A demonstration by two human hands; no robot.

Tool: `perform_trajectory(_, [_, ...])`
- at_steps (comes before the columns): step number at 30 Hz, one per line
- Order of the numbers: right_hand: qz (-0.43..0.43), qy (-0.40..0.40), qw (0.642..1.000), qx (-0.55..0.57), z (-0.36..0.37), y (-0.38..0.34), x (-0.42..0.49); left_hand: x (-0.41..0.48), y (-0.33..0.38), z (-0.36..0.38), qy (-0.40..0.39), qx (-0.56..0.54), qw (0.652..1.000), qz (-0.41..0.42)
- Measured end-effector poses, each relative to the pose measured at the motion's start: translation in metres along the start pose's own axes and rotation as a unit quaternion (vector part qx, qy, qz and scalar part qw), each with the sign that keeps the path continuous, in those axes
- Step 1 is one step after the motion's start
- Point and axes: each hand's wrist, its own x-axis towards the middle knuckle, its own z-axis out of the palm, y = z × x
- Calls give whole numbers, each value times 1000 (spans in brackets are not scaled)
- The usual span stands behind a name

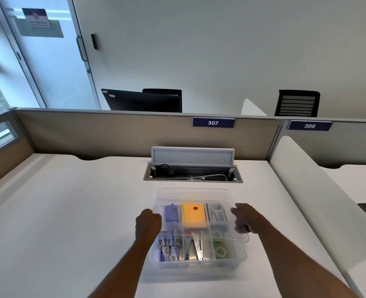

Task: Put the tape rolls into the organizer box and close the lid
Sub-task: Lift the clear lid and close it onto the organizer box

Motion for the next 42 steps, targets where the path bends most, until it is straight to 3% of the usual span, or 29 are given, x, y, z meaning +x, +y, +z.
perform_trajectory(3, [-47, 54, 988, -137, 6, 3, 0, -2, -6, 5, 0, -15, 1000, -8])
perform_trajectory(6, [-54, 86, 976, -192, 7, 10, 1, -6, -12, 12, -28, -30, 999, -11])
perform_trajectory(12, [-75, 77, 939, -325, 11, 19, 1, -9, -28, 18, -52, 21, 998, 4])
perform_trajectory(19, [-78, 91, 937, -327, 15, 19, -8, -9, -41, 15, 0, 13, 1000, 29])
perform_trajectory(25, [-99, 121, 909, -386, 14, 24, -8, -11, -44, 16, 5, 1, 1000, 16])
perform_trajectory(28, [-90, 90, 915, -383, 14, 25, -7, -14, -45, 17, 4, -17, 1000, 13])
perform_trajectory(32, [-109, 92, 931, -335, 14, 35, -3, -26, -48, 26, 7, -61, 998, -17])
perform_trajectory(35, [-119, 88, 947, -285, 19, 45, -3, -31, -54, 33, 25, -57, 998, 10])
perform_trajectory(42, [-168, 196, 942, -212, 34, 74, -10, -28, -53, 38, 53, -69, 996, 21])
